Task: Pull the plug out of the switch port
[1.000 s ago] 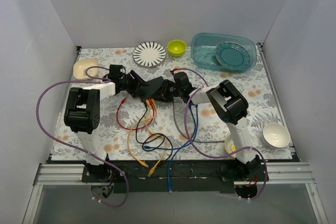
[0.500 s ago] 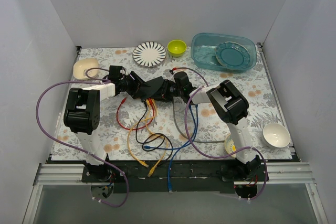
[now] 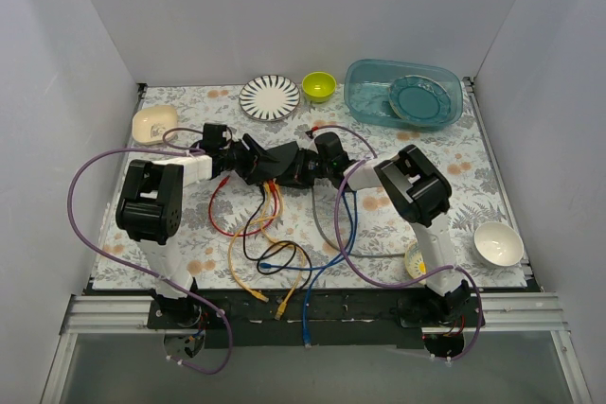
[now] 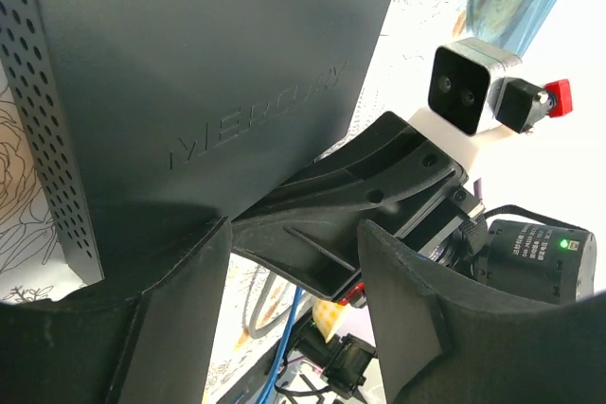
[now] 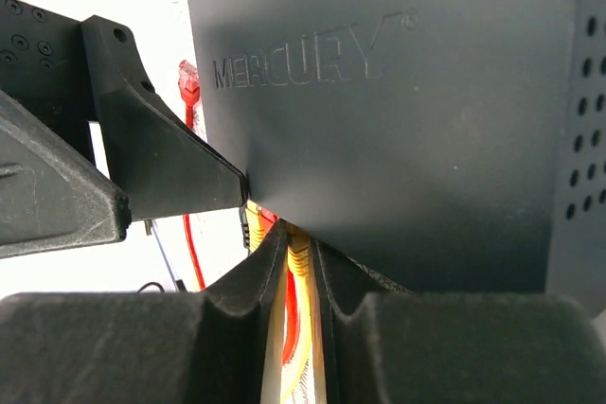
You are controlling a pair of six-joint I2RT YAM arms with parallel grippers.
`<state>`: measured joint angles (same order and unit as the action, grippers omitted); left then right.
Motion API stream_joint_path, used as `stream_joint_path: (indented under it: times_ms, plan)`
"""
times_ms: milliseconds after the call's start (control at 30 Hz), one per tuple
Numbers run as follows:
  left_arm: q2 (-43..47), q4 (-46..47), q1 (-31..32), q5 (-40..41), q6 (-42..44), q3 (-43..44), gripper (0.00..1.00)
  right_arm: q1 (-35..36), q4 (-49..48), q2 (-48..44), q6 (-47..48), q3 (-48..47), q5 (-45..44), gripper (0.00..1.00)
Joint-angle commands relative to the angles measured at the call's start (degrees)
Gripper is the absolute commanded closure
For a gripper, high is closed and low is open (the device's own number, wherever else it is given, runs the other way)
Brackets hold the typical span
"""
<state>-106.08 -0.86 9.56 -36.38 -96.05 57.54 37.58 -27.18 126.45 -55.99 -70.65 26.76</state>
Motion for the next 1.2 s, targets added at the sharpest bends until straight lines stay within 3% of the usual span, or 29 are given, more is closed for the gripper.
stream_joint_path:
  times_ms: [0, 267, 467, 667, 867, 1167]
  plan:
    - [-0.7, -1.6, 0.1, 2.2, 1.0, -0.4, 0.44, 0.9, 12.6, 1.1, 5.2, 4.7, -1.0, 0.99]
    - [-3.6, -3.4, 0.1, 4.4, 1.7, 1.4, 0.44, 0.8, 12.6, -2.8, 7.2, 11.8, 0.6, 0.99]
    - [-3.9, -4.0, 0.1, 4.9, 2.1, 1.8, 0.44, -3.0, 11.3, -9.1, 8.6, 19.2, -0.9, 0.99]
    - [-1.7, 0.5, 0.4, 0.3, 0.0, 0.0, 0.44, -3.2, 12.8, -7.1, 10.2, 16.6, 0.1, 0.99]
    - [2.1, 2.1, 5.2, -3.3, 0.1, -1.1, 0.44, -3.1, 10.2, -3.1, 5.9, 12.3, 2.0, 0.99]
    - [3.9, 2.5, 10.3, -1.1, -0.6, -6.5, 0.44, -2.9, 11.2, -0.8, 5.3, 6.9, 3.1, 0.99]
